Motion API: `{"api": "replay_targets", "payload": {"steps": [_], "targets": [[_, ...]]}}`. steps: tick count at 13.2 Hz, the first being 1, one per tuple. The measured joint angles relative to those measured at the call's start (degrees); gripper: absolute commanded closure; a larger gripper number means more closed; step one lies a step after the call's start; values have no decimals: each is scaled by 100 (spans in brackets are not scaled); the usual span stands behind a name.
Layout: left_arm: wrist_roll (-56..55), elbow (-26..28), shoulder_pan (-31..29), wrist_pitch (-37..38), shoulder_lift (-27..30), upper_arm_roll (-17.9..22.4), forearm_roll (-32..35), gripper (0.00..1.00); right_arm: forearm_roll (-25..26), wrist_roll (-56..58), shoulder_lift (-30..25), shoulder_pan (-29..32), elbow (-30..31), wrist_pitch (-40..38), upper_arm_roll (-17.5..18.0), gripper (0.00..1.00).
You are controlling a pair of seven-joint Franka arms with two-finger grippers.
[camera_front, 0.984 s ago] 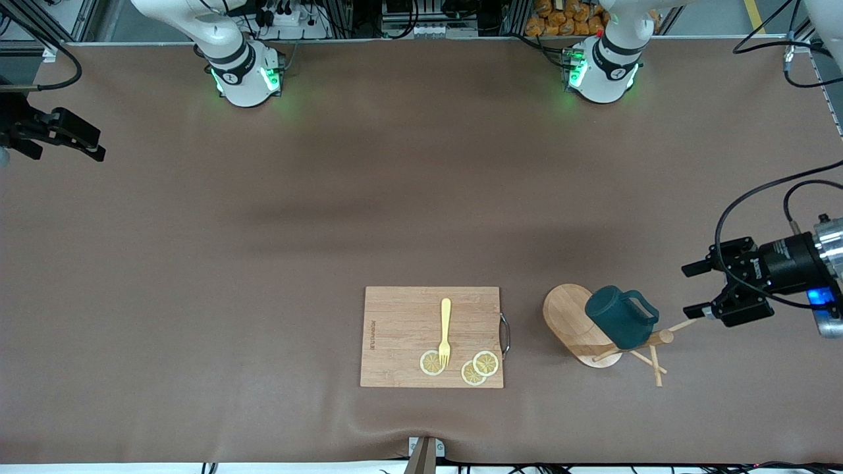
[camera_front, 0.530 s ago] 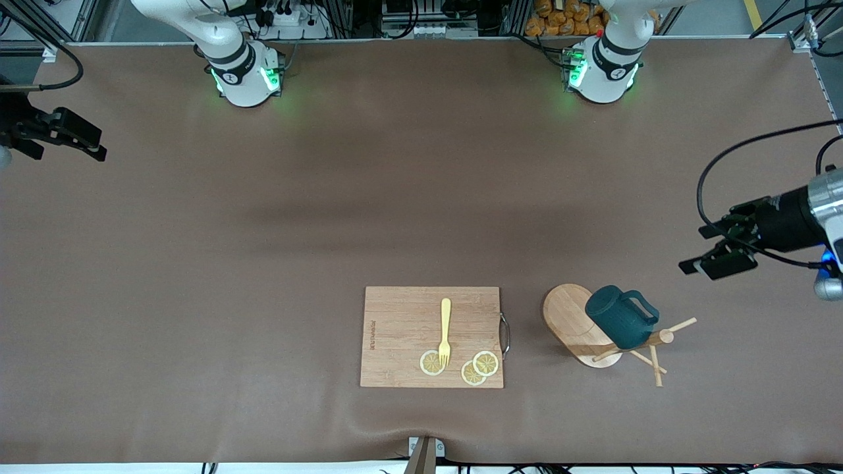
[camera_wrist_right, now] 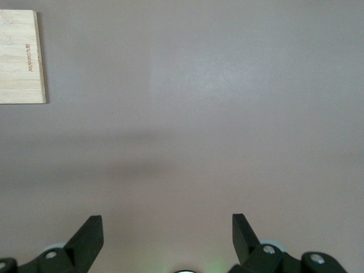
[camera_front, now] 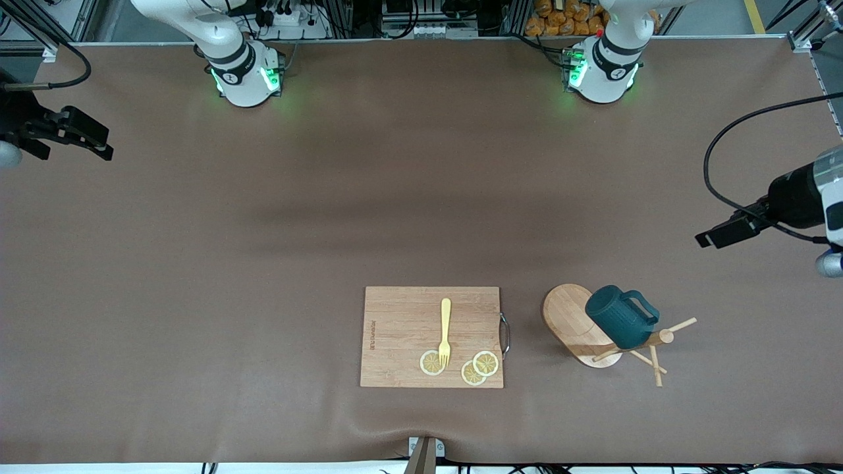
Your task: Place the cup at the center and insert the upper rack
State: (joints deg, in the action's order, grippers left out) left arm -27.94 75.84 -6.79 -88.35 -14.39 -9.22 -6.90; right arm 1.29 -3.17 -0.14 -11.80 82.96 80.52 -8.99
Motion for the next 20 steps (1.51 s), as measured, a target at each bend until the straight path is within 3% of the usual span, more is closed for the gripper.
{"api": "replay_targets", "payload": {"steps": [2, 5, 8, 13, 16, 20], "targets": [[287, 3, -1, 81, 125, -52, 272, 0, 0, 0, -2, 0, -11, -5, -3, 0], [415, 33, 1, 279, 273, -478, 1108, 0, 4, 0, -2, 11, -23, -9, -54, 0], [663, 72, 5, 314, 305, -712, 1307, 0, 4, 0, -3, 61, -36, -121, -114, 0], [1325, 166, -28, 274, 463, -585, 1308, 0, 4, -1, 17, 179, -28, -315, -132, 0], [1584, 553, -23, -7, 739, -365, 1202, 0, 2, 11, 113, 381, 82, -193, -114, 0], [1686, 996, 37, -177, 1073, -53, 1054, 0, -3, 67, 189, 870, 154, 43, 362, 0]]}}
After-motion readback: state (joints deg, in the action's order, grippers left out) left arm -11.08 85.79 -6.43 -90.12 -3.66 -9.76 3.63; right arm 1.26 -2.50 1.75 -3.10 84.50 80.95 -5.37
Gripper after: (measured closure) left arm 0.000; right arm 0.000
